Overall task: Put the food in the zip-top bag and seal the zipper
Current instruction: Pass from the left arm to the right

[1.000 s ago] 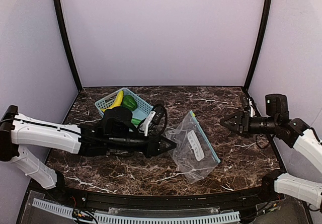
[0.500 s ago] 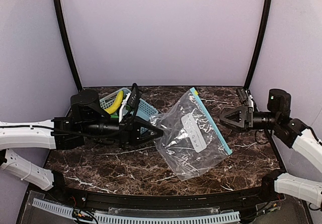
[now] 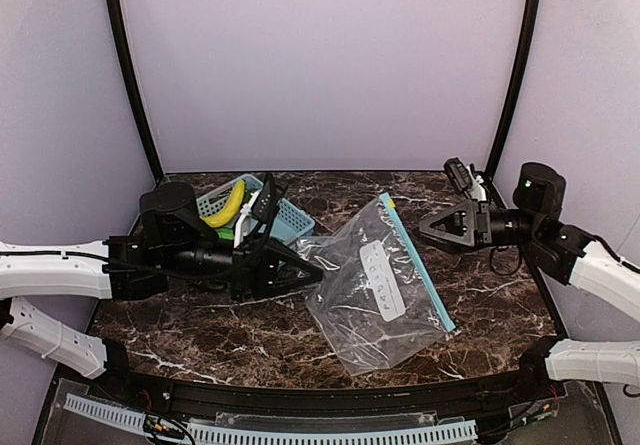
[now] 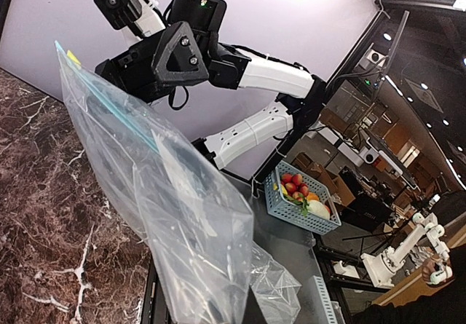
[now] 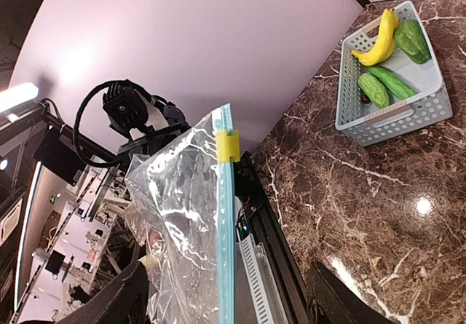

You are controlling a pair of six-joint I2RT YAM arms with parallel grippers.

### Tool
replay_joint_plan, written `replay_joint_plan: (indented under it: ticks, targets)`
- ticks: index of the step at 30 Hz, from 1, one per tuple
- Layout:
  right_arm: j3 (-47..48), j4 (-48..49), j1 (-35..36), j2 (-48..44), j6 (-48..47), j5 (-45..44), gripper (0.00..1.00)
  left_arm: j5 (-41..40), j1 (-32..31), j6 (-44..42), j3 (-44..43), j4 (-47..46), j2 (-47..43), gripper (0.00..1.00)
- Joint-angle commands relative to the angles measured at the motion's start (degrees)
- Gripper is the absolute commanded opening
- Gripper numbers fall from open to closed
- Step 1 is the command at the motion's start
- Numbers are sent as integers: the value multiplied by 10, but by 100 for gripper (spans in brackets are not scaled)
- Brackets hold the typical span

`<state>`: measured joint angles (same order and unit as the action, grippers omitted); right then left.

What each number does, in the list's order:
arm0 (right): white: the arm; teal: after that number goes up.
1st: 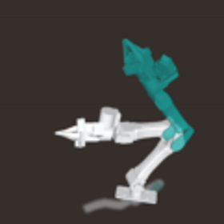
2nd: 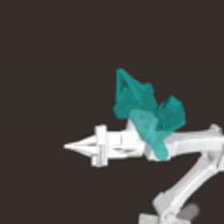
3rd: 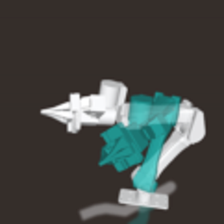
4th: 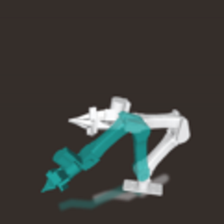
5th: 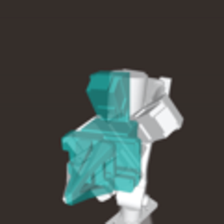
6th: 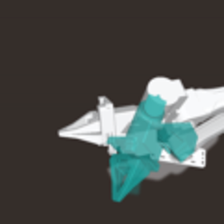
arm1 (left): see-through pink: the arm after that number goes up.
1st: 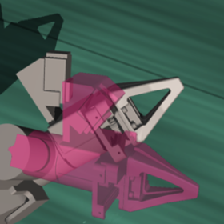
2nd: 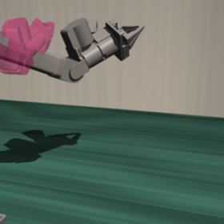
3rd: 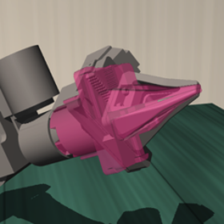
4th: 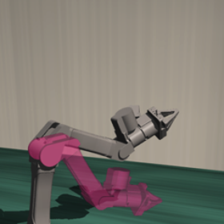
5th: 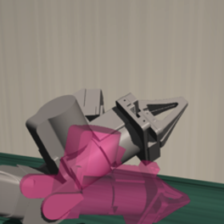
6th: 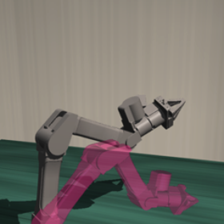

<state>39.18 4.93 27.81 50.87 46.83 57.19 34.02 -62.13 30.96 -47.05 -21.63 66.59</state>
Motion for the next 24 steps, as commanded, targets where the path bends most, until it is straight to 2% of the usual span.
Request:
replay_joint_plan:
  ticks: [1,4,8,15,17,18,19,20,22,24]
  targets:
    - [15,55,40,32,12,1,70,18,1,4,1,-33,3,1]
    - [20,70,72,47,13,-7,67,22,1,1,-3,-29,11,1]
    - [16,89,96,59,16,-17,55,21,1,5,6,-37,12,1]
    - [15,89,102,55,14,-36,14,-23,4,-6,17,12,-7,1]
    - [20,74,102,54,5,-43,1,-39,5,-14,13,46,-13,19]
    - [24,64,102,54,-1,-47,0,-47,7,-26,3,91,-16,45]
    - [30,48,102,54,-13,-51,0,-75,9,-35,-4,117,-24,60]
    - [35,30,102,52,-24,-54,0,-92,12,-57,-22,177,-29,81]
    - [47,-4,104,50,-46,-59,0,-142,17,-91,-58,270,-44,95]
    - [60,-43,112,46,-68,-64,0,-180,23,-119,-96,339,-54,98]
